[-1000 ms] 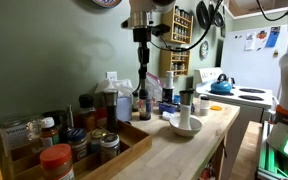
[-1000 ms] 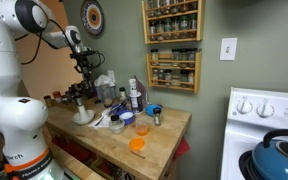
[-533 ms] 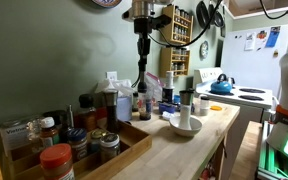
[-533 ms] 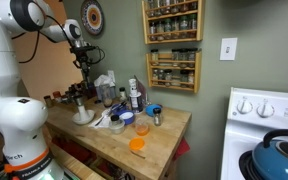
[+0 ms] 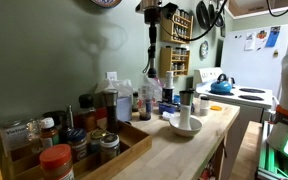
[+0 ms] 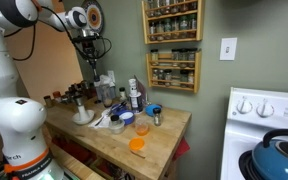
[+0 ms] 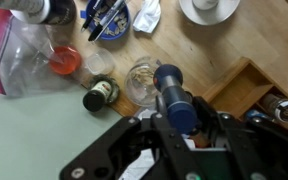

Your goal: Put the torch on top of the bottle

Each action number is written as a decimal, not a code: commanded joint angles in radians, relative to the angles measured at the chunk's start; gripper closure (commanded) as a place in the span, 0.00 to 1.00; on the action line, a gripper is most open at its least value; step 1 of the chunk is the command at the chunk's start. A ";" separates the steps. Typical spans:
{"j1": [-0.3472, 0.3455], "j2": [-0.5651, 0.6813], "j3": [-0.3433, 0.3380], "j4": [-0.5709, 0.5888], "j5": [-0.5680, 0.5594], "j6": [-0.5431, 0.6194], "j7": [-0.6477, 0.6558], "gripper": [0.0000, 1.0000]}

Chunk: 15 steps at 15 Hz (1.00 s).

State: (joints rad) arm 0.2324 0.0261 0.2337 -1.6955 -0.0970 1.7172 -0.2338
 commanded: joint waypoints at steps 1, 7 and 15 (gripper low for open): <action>0.001 0.003 0.000 0.005 -0.010 -0.004 0.021 0.92; -0.022 0.007 -0.026 -0.005 0.034 0.037 0.119 0.92; -0.025 0.062 -0.034 0.010 0.031 0.097 0.171 0.92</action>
State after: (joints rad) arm 0.2062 0.0697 0.2000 -1.6953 -0.0684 1.7907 -0.0944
